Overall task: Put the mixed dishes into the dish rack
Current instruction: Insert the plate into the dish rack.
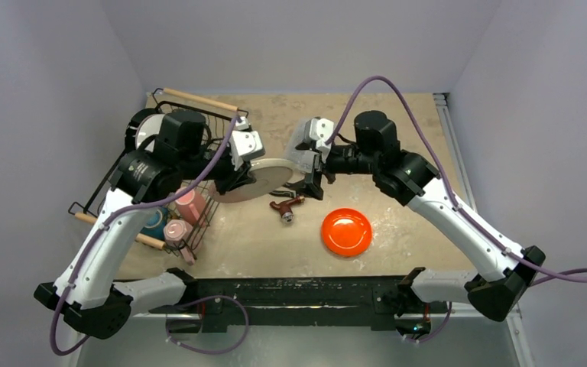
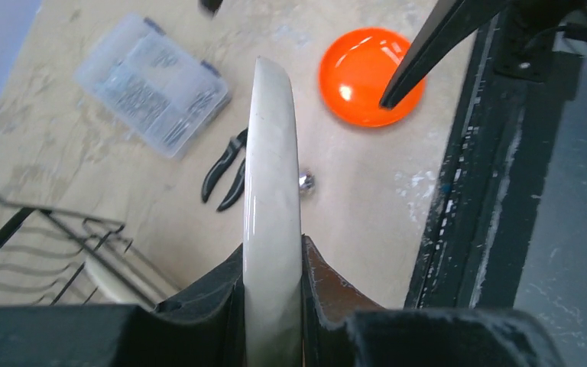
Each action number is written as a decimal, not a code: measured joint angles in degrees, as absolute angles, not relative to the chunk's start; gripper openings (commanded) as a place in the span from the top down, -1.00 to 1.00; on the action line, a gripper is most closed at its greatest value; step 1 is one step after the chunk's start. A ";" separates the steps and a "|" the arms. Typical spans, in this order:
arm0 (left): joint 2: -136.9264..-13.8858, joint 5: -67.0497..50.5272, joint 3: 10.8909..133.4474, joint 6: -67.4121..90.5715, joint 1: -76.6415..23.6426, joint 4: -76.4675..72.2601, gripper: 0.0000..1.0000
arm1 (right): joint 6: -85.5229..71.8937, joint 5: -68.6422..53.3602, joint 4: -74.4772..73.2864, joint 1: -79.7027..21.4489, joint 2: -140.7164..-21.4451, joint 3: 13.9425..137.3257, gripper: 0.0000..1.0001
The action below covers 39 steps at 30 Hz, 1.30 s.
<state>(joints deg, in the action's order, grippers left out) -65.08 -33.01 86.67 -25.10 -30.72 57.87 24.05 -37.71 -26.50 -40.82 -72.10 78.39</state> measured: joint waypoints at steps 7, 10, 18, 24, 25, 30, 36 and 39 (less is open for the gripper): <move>-66.43 -13.34 95.04 -24.53 -22.90 62.72 1.00 | 17.89 -13.67 -21.71 -39.57 -64.66 75.48 -0.98; -66.98 -6.59 97.97 -24.18 -17.78 62.28 1.00 | 15.88 -8.01 -21.23 -37.45 -60.88 73.03 -0.97; -74.72 -0.16 104.03 -21.32 -6.35 60.38 1.00 | 13.06 -5.45 -21.21 -35.20 -56.25 66.74 -0.98; -83.85 -2.92 102.48 -18.52 -0.89 56.64 1.00 | 13.50 -4.01 -21.39 -35.09 -54.61 63.86 -0.98; -85.49 -3.55 102.50 -18.22 -0.30 56.27 1.00 | 13.54 -3.86 -21.45 -34.98 -54.13 63.31 -0.98; -91.85 -7.29 102.28 -16.86 2.46 54.59 1.00 | 14.17 -2.72 -21.87 -34.37 -52.73 62.41 -0.98; -93.34 -9.80 100.22 -14.92 4.45 52.93 1.00 | 14.63 -2.24 -21.87 -33.69 -53.28 62.41 -0.98; -93.71 -11.68 99.31 -13.87 4.75 52.05 1.00 | 14.63 -2.24 -21.85 -33.69 -54.22 62.41 -0.98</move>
